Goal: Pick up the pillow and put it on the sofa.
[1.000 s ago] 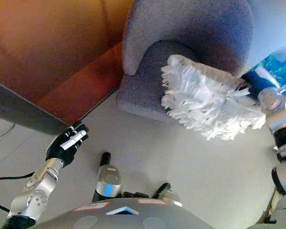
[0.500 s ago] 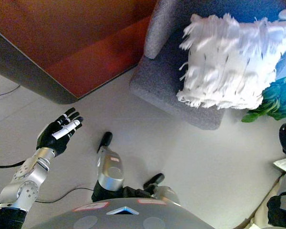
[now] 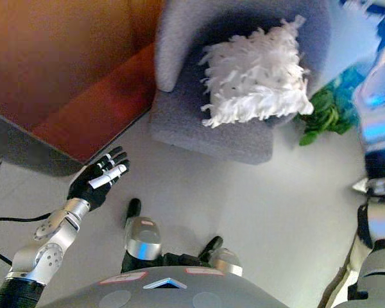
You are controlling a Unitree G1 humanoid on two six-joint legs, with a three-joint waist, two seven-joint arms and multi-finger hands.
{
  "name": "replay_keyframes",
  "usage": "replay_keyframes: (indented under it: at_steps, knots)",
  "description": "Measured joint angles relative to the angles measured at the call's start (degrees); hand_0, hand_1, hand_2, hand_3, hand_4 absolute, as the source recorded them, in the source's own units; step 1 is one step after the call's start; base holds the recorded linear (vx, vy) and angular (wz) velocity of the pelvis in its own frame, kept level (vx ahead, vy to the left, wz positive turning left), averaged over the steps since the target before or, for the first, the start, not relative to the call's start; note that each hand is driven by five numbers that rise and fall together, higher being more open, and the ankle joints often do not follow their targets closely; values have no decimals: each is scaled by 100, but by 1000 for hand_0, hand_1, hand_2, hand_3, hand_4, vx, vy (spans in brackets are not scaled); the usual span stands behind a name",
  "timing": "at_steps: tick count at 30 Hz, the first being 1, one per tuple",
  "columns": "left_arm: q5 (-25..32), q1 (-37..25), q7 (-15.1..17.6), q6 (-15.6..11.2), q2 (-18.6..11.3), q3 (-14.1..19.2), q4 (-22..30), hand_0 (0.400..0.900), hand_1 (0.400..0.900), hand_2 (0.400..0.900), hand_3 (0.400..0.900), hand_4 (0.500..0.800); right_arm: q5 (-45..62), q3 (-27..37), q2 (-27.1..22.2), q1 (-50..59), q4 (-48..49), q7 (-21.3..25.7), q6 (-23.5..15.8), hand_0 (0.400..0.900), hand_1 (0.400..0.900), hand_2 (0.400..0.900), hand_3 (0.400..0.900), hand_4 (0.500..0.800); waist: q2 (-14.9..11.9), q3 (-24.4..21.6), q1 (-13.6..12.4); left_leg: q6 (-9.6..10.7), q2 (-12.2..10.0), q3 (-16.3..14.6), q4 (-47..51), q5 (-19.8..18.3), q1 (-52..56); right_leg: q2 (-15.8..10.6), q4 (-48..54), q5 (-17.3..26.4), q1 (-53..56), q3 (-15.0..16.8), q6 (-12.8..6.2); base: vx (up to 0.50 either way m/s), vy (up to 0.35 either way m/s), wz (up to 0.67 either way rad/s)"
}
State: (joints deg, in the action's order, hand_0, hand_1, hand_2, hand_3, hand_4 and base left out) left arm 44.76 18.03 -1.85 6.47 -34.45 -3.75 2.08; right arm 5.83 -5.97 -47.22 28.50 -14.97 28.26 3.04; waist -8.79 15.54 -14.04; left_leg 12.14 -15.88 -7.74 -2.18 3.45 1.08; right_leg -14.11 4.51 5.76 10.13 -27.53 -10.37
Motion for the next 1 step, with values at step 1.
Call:
replay_keyframes:
  at_steps: [1]
  knots:
    - [-15,-26,-3,-35,82,-81,-15,900,900,900,900,800,-16,44,118,-410,280,-41,-28,900,900,900,900,800,57,-49,158,-11,4,-94,-8,-8,32,-16,-10,27,-65,76,1,-60,97,-17]
